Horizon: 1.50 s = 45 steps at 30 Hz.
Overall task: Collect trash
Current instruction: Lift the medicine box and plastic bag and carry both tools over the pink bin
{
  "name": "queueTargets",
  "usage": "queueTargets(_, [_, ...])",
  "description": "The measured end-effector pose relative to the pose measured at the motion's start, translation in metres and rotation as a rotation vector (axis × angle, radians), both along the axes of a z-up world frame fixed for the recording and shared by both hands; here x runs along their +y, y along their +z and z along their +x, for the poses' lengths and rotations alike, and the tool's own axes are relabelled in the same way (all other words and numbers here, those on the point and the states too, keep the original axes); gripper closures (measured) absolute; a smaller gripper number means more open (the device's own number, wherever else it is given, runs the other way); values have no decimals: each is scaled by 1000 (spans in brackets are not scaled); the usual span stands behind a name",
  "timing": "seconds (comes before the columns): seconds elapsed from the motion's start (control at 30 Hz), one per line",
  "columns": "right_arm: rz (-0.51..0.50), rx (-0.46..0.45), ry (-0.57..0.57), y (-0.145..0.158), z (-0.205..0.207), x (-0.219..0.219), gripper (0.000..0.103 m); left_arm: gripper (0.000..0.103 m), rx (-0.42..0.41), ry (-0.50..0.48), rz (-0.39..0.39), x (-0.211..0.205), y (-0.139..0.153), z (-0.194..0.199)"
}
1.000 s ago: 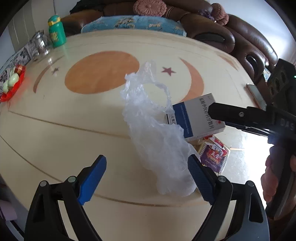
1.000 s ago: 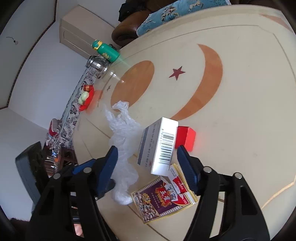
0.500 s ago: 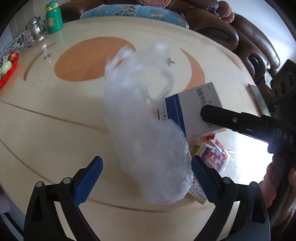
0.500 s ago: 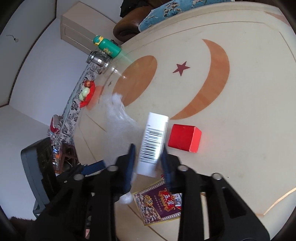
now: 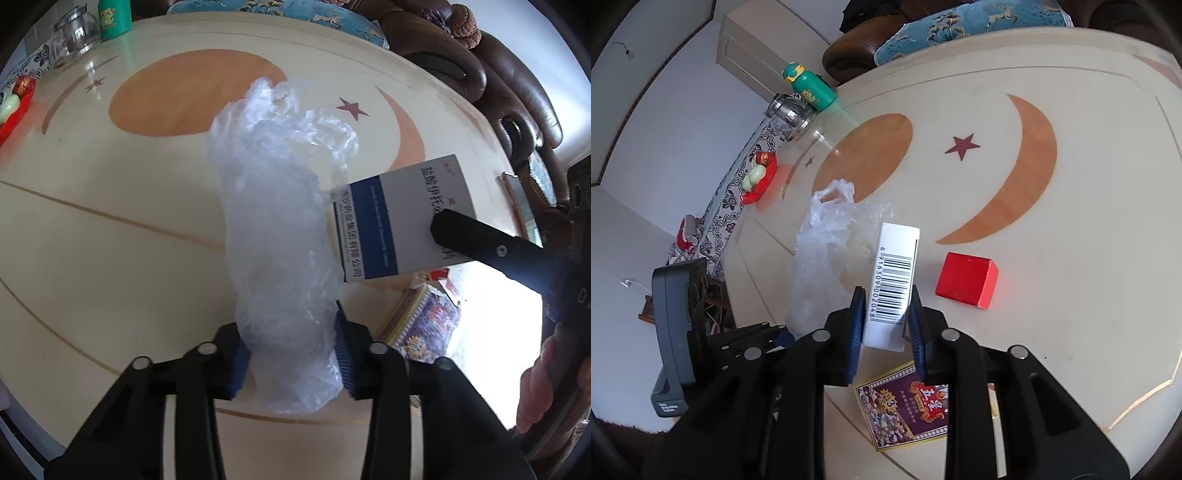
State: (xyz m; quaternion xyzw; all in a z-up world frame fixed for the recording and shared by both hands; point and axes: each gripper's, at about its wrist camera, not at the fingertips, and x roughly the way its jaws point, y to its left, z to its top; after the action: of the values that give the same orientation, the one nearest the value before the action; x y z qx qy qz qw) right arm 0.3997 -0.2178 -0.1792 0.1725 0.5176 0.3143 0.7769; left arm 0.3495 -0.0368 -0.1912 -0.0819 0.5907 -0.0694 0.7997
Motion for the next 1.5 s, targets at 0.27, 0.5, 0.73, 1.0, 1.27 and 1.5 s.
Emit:
queueTargets(0.27, [-63, -47, 3, 8, -8, 10, 80, 77, -75, -20, 58, 2, 21, -12])
queueTargets(0.5, [-140, -92, 3, 21, -18, 22, 81, 77, -117, 2, 74, 14, 37, -19])
queueTargets(0.73, [-221, -153, -9, 45, -34, 35, 81, 77, -158, 5, 83, 28, 57, -32])
queueTargets(1.0, [-369, -239, -58, 74, -72, 47, 81, 77, -231, 12, 91, 43, 95, -62])
queueTargets(1.27, [-477, -321, -106, 99, -128, 60, 81, 77, -309, 5, 107, 53, 131, -103])
queueTargets(1.5, [-548, -397, -176, 121, -184, 67, 81, 77, -372, -27, 116, 55, 159, -144])
